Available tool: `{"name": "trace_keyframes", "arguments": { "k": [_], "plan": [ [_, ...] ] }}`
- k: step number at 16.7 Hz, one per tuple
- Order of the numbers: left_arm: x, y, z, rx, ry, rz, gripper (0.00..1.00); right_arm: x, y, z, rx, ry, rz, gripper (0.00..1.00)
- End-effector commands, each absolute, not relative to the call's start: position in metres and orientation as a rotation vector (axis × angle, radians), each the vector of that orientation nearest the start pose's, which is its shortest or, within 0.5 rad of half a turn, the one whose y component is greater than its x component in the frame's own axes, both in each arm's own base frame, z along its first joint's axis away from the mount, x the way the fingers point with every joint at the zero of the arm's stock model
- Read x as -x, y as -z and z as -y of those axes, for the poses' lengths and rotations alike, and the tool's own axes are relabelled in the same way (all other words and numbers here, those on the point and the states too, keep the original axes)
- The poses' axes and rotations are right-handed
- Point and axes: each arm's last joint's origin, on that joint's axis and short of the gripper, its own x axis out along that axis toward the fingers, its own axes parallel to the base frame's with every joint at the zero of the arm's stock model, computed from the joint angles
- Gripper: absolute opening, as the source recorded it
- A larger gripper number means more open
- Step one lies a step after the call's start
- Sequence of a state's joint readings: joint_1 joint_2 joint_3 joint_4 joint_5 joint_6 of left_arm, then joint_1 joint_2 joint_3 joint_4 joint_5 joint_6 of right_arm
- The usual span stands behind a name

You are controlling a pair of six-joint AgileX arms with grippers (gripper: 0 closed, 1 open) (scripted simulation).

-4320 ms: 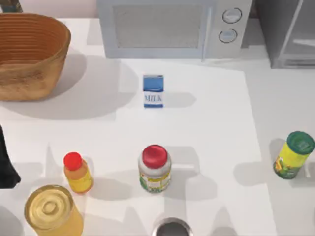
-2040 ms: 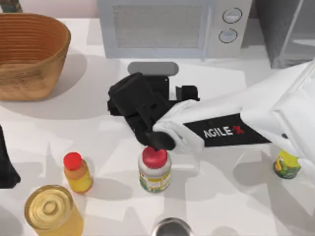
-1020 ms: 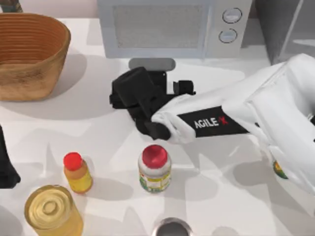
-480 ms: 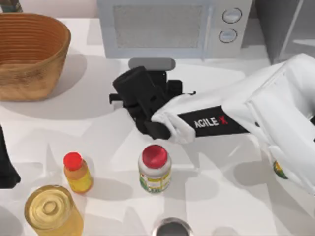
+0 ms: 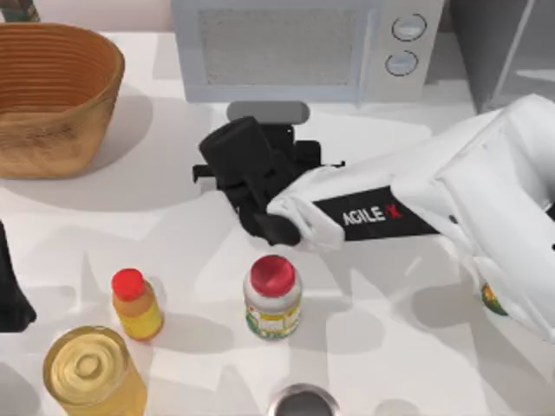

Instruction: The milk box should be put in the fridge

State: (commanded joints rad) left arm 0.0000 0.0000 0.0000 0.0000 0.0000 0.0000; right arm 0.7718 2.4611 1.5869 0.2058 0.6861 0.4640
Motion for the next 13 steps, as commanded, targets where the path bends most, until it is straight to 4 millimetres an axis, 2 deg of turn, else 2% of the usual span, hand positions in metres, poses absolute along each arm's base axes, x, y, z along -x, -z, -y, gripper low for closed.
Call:
{"name": "trace_keyframes", "arguments": {
  "k": [5, 13],
  "plan": [
    [-0.106, -0.16, 0.001, 0.0, 0.0, 0.0, 1.0, -0.372, -0.061, -0.345, -0.005, 0.007, -0.498, 0.0],
    [-0.106, -0.16, 0.001, 0.0, 0.0, 0.0, 1.0, -0.375, -0.148, -0.349, 0.013, 0.012, -0.517, 0.0]
  ]
}}
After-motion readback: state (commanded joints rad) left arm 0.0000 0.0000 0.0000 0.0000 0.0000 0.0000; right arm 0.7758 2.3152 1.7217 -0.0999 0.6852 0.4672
